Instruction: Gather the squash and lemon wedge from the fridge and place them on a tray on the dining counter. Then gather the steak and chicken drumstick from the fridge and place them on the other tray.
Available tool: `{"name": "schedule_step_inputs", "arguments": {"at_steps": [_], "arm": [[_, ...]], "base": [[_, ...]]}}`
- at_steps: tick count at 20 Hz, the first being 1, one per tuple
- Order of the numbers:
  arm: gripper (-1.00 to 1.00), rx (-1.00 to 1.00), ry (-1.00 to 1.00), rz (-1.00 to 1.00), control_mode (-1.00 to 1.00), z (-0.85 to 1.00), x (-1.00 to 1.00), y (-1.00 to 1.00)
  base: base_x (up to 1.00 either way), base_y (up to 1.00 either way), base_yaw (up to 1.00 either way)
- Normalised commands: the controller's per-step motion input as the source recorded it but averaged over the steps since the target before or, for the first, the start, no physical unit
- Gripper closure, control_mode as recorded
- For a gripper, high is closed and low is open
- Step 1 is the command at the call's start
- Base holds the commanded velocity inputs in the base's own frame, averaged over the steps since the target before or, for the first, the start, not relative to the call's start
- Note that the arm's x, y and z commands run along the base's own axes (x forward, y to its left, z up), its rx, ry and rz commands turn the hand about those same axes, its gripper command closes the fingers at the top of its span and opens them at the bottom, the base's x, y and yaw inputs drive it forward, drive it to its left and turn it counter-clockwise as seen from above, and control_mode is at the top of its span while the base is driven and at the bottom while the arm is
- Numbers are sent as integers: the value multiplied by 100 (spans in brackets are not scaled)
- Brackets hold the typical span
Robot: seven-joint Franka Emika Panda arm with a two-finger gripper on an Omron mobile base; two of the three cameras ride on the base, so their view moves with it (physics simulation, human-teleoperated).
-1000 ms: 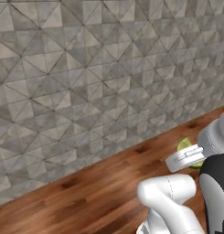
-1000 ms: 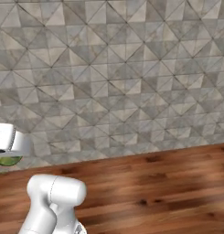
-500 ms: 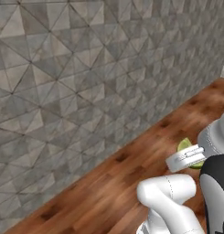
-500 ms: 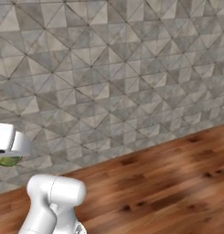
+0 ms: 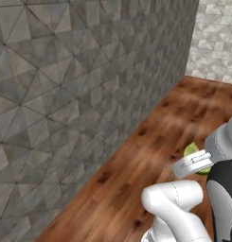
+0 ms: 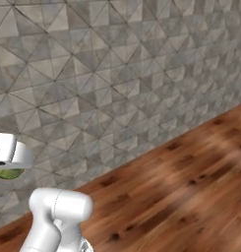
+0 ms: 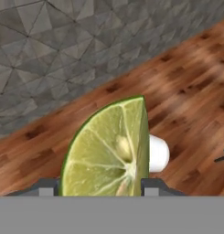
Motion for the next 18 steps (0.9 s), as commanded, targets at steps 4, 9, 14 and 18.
{"name": "schedule_step_inputs", "arguments": {"at_steps": [4,9,14,18], "arm": [[100,0,0,0,100,0,0,0],[100,0,0,0,100,0,0,0],[100,0,0,0,100,0,0,0],[100,0,0,0,100,0,0,0]], "base": [[73,0,-41],[77,0,-39],[87,0,-38],[87,0,-38]]}}
